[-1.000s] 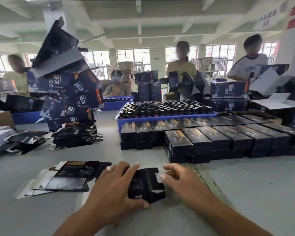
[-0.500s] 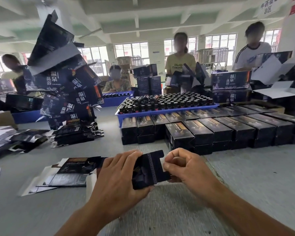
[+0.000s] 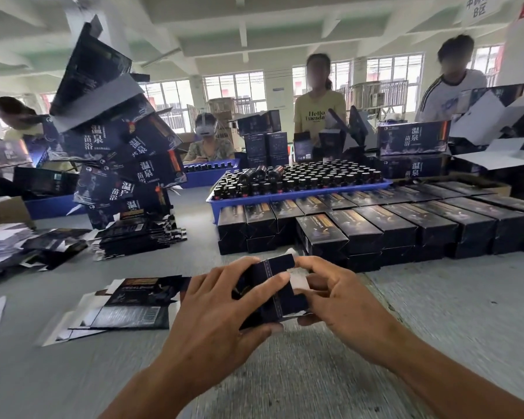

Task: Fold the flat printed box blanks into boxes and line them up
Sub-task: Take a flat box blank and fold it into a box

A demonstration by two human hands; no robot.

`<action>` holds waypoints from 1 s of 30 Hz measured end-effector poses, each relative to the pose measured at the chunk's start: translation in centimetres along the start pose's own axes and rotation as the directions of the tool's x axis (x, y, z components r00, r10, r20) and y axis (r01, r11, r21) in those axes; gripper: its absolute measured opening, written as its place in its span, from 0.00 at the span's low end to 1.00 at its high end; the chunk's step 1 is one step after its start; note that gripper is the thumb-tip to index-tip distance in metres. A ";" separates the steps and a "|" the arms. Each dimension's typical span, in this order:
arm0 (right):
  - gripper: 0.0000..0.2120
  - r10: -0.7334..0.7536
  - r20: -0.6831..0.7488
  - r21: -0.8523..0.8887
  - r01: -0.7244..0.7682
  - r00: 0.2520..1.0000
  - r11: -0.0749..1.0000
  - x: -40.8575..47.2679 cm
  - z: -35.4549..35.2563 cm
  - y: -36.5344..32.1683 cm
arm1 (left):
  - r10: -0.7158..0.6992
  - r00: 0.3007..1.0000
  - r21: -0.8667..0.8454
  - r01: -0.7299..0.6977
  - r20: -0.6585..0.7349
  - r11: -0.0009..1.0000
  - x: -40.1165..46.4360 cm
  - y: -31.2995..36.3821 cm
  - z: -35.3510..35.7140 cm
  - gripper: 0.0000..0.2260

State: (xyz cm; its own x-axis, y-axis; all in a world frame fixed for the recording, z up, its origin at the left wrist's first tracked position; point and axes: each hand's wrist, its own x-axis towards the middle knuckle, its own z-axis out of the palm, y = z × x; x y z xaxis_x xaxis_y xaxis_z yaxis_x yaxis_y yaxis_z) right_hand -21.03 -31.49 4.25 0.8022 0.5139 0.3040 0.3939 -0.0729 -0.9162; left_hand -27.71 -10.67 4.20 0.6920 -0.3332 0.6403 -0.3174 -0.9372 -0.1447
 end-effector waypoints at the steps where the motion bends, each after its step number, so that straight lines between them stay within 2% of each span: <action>1: 0.22 -0.009 -0.012 -0.020 0.009 1.000 1.000 0.0 0.1 0.0 | -0.006 1.000 -0.011 0.006 0.004 1.000 0.0 0.0 0.0 0.35; 6: 0.24 -0.059 -0.063 -0.076 0.054 0.996 0.996 -0.3 0.7 -0.2 | -0.024 1.000 -0.054 0.023 -0.017 0.998 -0.1 0.0 -0.3 0.31; 12: 0.23 -0.096 -0.104 -0.048 0.091 0.990 0.995 -0.6 1.0 -0.7 | -0.005 0.999 -0.134 -0.002 -0.049 0.991 0.0 0.1 -0.6 0.25; 17: 0.25 -0.132 -0.171 -0.134 0.109 0.977 0.985 -1.0 1.3 -0.9 | -0.008 0.998 -0.121 0.001 -0.054 0.993 0.1 0.0 -0.4 0.30; 22: 0.16 -0.176 -0.157 -0.272 0.129 0.972 0.954 -1.2 1.3 -1.1 | -0.015 0.998 -0.090 0.010 -0.061 0.996 0.1 -0.1 -0.4 0.33; 26: 0.15 -0.170 -0.152 -0.296 0.119 0.974 0.948 -1.2 1.2 -1.0 | -0.022 0.998 -0.067 0.018 -0.062 0.998 0.1 0.1 -0.3 0.39; 30: 0.16 -0.177 -0.108 -0.299 0.138 0.978 0.944 -1.1 1.0 -0.9 | -0.024 0.999 0.001 0.024 -0.043 1.000 0.1 -0.1 -0.3 0.35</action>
State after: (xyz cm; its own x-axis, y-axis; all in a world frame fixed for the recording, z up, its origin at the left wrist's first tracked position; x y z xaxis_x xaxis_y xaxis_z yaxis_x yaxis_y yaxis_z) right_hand -22.72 -31.10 4.53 0.7632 0.4235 0.4881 0.6171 -0.2534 -0.7450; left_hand -27.78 -10.55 4.46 0.6710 -0.3057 0.6755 -0.2999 -0.9451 -0.1297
